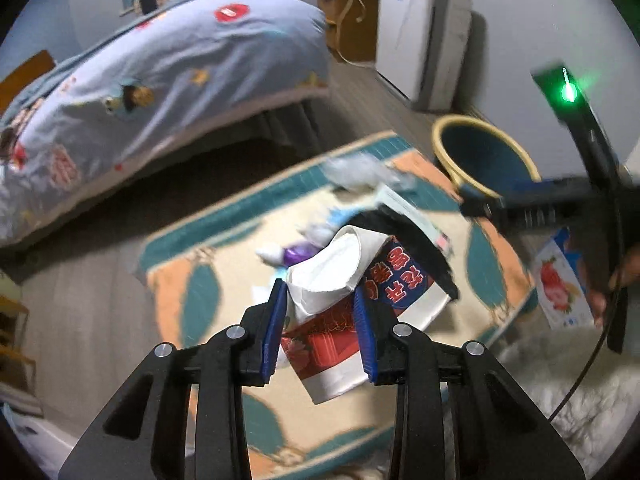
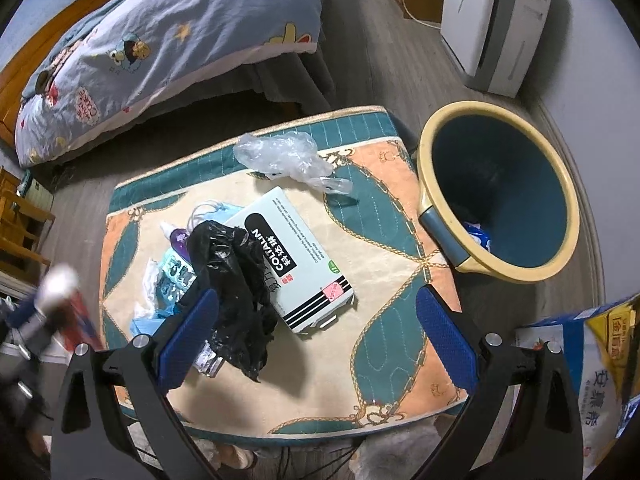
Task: Collect trash
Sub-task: 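Grasp the white-red carton with the left tool while the right tool grasps the black bag, then carry the black bag into the bin and open the right tool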
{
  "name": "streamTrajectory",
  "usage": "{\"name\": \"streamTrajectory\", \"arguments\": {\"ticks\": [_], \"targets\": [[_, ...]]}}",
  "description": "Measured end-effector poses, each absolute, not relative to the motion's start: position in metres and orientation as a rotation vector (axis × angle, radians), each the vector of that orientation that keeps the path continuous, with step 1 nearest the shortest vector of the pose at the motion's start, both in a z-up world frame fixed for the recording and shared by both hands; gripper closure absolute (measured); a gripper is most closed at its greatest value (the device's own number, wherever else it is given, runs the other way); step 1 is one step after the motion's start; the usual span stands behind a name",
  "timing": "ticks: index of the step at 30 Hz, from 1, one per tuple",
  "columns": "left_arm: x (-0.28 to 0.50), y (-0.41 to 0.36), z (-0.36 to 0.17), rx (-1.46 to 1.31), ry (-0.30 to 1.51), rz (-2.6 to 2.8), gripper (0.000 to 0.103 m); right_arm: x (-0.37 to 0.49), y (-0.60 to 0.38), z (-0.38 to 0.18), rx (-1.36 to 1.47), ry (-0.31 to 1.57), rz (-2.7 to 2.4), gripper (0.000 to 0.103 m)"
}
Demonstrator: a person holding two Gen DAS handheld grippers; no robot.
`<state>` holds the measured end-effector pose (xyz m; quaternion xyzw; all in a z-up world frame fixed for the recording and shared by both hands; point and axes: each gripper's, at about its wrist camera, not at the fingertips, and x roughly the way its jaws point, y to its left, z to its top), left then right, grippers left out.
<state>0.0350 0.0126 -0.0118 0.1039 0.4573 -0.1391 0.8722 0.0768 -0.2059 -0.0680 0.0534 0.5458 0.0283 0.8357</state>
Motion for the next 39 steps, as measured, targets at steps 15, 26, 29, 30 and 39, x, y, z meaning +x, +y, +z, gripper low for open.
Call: {"name": "streamTrajectory", "arguments": {"ticks": [15, 26, 29, 30, 39], "targets": [[0.075, 0.046, -0.032, 0.074, 0.955, -0.244, 0.069, 0.102, -0.175, -0.113, 0.044, 1.251, 0.192, 0.021], [0.073, 0.043, -0.028, 0.090, 0.915, -0.245, 0.069, 0.100, -0.154, -0.130, 0.057, 1.338, 0.289, 0.089], [0.072, 0.044, -0.026, 0.085, 0.911, -0.235, 0.069, 0.098, -0.155, -0.117, 0.064, 1.303, 0.308, 0.093], [0.072, 0.044, -0.025, 0.084, 0.910, -0.234, 0.069, 0.097, -0.156, -0.110, 0.068, 1.285, 0.314, 0.093], [0.069, 0.036, -0.019, 0.095, 0.889, -0.236, 0.069, 0.090, -0.182, -0.065, 0.157, 1.157, 0.331, 0.093]]}}
